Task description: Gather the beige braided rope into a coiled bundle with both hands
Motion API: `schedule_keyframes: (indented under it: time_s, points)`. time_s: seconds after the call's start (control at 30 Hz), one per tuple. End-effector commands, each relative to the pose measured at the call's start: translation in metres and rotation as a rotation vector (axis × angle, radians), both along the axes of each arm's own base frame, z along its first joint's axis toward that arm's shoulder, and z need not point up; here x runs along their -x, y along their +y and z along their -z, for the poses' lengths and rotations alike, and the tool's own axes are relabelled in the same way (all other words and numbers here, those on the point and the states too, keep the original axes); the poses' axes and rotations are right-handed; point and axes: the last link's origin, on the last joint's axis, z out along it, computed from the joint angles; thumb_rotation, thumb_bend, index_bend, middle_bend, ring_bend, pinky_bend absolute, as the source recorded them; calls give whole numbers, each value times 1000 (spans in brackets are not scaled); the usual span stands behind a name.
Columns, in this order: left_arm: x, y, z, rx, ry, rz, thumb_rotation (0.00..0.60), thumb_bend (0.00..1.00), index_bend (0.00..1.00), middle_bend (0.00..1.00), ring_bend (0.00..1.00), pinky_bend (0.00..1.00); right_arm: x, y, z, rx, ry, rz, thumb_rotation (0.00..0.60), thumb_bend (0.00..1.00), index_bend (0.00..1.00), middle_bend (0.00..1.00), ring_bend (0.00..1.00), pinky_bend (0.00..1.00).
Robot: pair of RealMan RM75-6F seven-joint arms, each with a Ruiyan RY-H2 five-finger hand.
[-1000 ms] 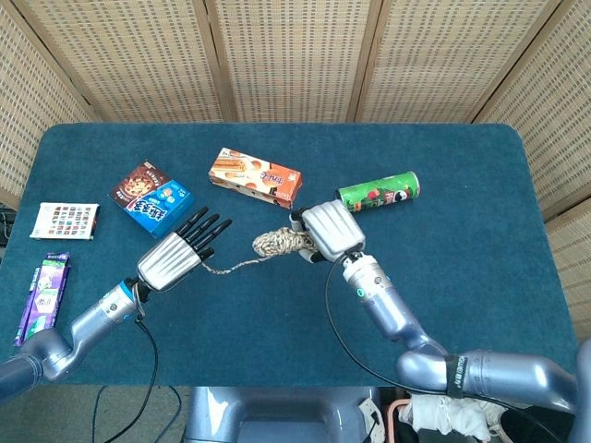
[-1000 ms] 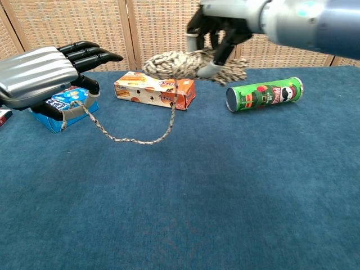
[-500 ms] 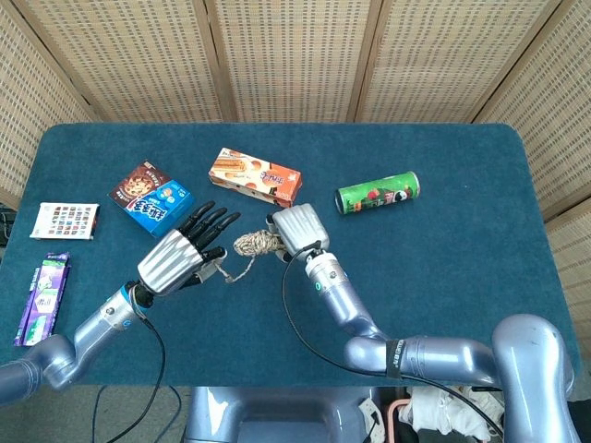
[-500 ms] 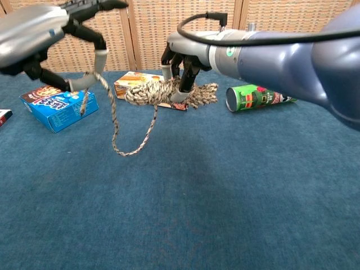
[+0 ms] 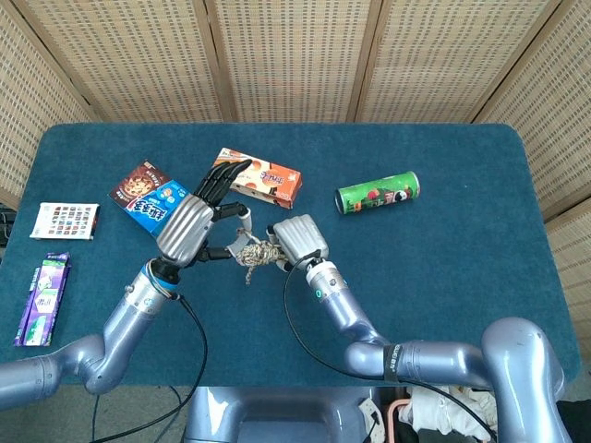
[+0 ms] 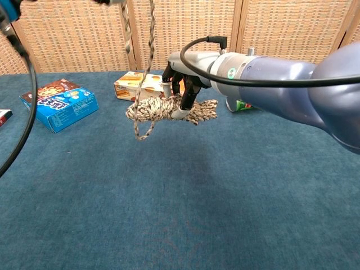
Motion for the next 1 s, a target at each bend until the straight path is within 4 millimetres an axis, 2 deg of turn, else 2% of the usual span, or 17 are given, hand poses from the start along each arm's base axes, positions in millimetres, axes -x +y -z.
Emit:
schedule_keyframes:
  time_s: [0.03,0.33,0.5,0.77,1.0]
  points:
    - [-19,12,1,72,-128,-67,600,504,815,0,0,0,4,3,4,-22,11,-21,600,704,648,757,571,966]
    - [-31,43,11,146,-265,-198,600,510,815,0,0,0,6,13,13,-80,13,-97,600,703,648,757,572,974]
    - [-35,52,17,192,-347,-256,600,511,816,0,0,0,5,16,16,-79,9,-127,600,704,648,759,571,977]
    - [-36,50,18,217,-419,-288,600,516,822,0,0,0,6,14,13,-71,-14,-87,600,706,650,763,572,980]
    - [-50,45,16,289,-559,-339,600,536,827,0,0,0,7,15,18,-44,26,-89,600,706,654,771,578,980]
